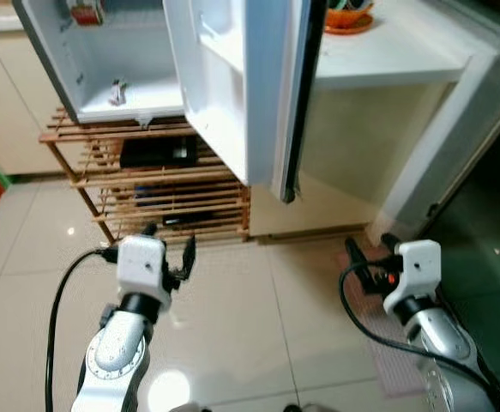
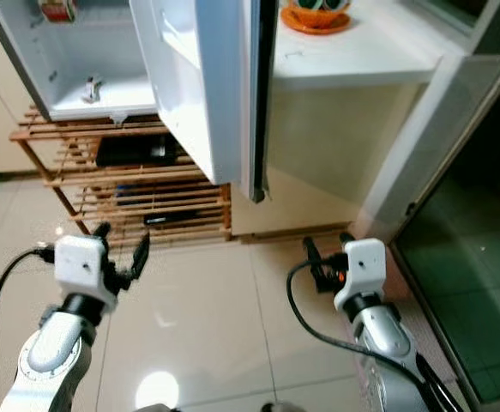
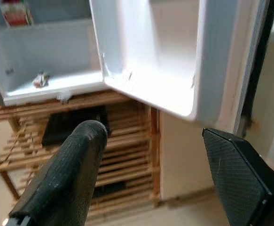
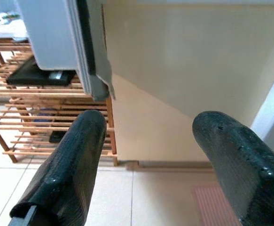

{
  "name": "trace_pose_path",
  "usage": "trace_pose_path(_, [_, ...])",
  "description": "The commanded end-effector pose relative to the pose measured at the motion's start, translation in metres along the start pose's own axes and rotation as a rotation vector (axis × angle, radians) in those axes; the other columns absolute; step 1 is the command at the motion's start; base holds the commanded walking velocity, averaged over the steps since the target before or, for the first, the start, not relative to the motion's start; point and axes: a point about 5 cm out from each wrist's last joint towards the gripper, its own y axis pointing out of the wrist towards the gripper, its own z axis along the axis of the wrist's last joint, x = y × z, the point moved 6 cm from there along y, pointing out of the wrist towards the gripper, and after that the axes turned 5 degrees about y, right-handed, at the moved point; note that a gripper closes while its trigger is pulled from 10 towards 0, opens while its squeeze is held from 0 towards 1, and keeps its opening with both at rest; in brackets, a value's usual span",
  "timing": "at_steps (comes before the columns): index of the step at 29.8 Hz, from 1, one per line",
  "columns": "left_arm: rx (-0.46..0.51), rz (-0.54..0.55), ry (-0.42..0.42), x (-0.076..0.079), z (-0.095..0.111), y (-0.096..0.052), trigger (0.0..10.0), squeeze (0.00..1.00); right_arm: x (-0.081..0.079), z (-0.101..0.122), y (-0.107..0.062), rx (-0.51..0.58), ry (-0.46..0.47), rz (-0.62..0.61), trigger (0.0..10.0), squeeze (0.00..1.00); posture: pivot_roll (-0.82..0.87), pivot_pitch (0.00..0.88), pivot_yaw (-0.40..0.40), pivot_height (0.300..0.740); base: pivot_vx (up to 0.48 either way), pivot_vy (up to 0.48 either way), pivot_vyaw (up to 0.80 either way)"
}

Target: Restocking fridge

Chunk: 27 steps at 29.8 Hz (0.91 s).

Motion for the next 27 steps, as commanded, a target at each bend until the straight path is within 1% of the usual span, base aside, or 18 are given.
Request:
trace_pose_path(1, [0.005,0.026,-0.001,-0.005,0.001,-0.001,10.0,0.0,0.0,0.003,0.003,0.008,0.005,0.01,10.0,0.0,-0.04,0.01,-0.024,0.74,0.255,0.375,0.0])
trace_pose_path(6, [0.009,0.026,0.001,-0.003,0.004,0.0,10.0,0.0,0.0,0.003,0.012,0.01,0.01,0.017,10.0,0.0,-0.04,0.013,-0.024,0.74,0.259,0.404,0.0])
trace_pose_path(11, [0.007,0.025,0.003,-0.002,0.004,0.003,10.0,0.0,-0.001,0.003,0.014,0.01,0.012,0.024,10.0,0.0,-0.05,0.013,-0.02,0.74,0.281,0.389,0.0])
trace_pose_path(12, [-0.013,0.013,0.022,0.001,0.002,0.009,10.0,0.0,-0.003,0.002,0.015,0.008,0.014,0.027,10.0,0.0,-0.05,0.015,-0.018,0.74,0.322,0.356,0.0])
trace_pose_path(13, [-0.013,0.013,0.022,0.001,0.002,0.009,10.0,0.0,-0.003,0.002,0.015,0.008,0.014,0.027,10.0,0.0,-0.05,0.015,-0.018,0.74,0.322,0.356,0.0])
trace_pose_path(14, [-0.039,-0.002,0.035,0.004,-0.002,0.015,10.0,0.0,-0.003,0.002,0.016,0.008,0.018,0.027,10.0,0.0,-0.05,0.018,-0.011,0.74,0.439,0.0,0.0])
trace_pose_path(17, [-0.049,-0.029,0.048,0.009,0.0,0.026,10.0,0.0,-0.006,0.001,0.017,0.009,0.026,0.027,10.0,0.0,-0.05,0.021,0.001,0.74,0.455,0.0,0.0])
trace_pose_path(18, [-0.048,-0.036,0.052,0.01,0.001,0.028,10.0,0.0,-0.007,0.0,0.017,0.01,0.027,0.027,10.0,0.0,-0.05,0.021,0.001,0.74,0.461,0.0,0.0])
trace_pose_path(19, [-0.05,-0.043,0.073,0.011,0.001,0.032,10.0,0.0,-0.01,0.001,0.017,0.013,0.032,0.03,10.0,0.0,-0.06,0.022,0.01,0.74,0.0,0.0,0.0])
trace_pose_path(23, [-0.061,-0.034,0.102,0.008,0.001,0.035,10.0,0.0,-0.013,0.001,0.016,0.017,0.038,0.031,10.0,0.0,-0.06,0.026,0.018,0.74,0.0,0.0,0.0])
trace_pose_path(25, [-0.054,-0.046,0.127,0.01,0.004,0.036,10.0,0.0,-0.015,0.002,0.014,0.019,0.04,0.032,10.0,0.0,-0.07,0.032,0.02,0.74,0.0,0.0,0.0])
trace_pose_path(27, [-0.055,-0.047,0.131,0.011,0.004,0.037,10.0,0.0,-0.015,0.002,0.014,0.019,0.041,0.032,10.0,0.0,-0.07,0.032,0.02,0.74,0.0,0.0,0.0])
